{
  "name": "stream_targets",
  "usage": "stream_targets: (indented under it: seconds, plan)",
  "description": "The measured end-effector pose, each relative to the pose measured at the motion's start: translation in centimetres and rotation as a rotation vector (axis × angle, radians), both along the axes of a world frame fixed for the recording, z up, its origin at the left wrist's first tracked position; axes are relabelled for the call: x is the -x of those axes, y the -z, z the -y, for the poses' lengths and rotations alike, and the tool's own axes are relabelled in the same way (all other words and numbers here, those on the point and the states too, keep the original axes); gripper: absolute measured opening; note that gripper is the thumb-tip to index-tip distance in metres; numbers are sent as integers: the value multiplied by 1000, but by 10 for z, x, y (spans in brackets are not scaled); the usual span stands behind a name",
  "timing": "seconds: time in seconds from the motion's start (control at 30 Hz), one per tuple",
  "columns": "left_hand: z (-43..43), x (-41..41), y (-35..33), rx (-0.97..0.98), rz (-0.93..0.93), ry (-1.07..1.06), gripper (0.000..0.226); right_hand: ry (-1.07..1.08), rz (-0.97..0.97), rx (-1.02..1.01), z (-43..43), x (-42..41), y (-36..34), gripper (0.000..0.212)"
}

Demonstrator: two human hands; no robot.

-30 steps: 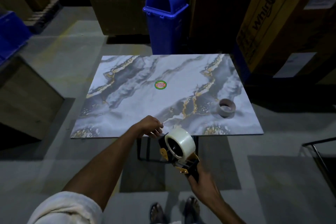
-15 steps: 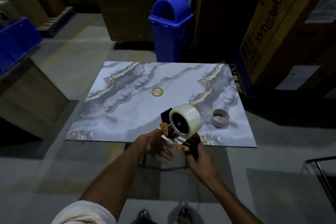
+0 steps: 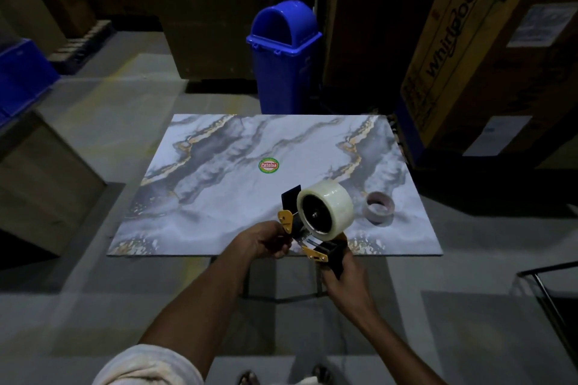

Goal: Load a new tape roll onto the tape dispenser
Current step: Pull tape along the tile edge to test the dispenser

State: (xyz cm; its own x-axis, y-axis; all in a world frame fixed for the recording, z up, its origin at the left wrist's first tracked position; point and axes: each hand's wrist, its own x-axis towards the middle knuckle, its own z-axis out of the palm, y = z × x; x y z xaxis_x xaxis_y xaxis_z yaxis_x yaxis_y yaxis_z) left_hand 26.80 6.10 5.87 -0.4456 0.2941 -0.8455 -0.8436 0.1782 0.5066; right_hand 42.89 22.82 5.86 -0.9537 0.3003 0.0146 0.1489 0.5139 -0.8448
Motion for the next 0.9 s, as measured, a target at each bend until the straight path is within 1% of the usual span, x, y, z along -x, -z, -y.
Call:
stream_targets:
  seconds: [0.1,0.17,0.23,0.27,0.33,0.43,0.5,0.57,0.7,0.73,0.83,0.9]
  plan:
    - [5,12,0,26,-118,-88,33,-18,2,3,5,-3,-2,48]
    - [12,25,-1,85,-261,-45,27,-20,22,12,9,-9,0,51]
    - [18,37,-2,193,-417,62,18,-12,80,36,12,-18,11,47]
    - [21,43,-1,248,-487,123,14,-6,129,35,14,-23,18,42]
    - [22,52,1,312,-577,278,7,0,225,38,19,-33,29,37]
    - [19,56,7,381,-665,508,13,3,311,39,28,-46,38,46]
    - [17,55,15,434,-724,617,13,12,323,28,33,-53,45,51]
    - [13,50,22,470,-789,703,15,40,350,17,37,-58,50,50]
    - [9,44,34,496,-889,807,17,107,464,49,52,-60,68,57]
    - [9,43,36,496,-904,808,17,122,480,56,56,-60,71,55]
    - [10,41,40,492,-946,794,17,161,495,70,66,-60,82,36]
    - [10,40,42,489,-960,787,17,167,551,74,71,-58,90,30]
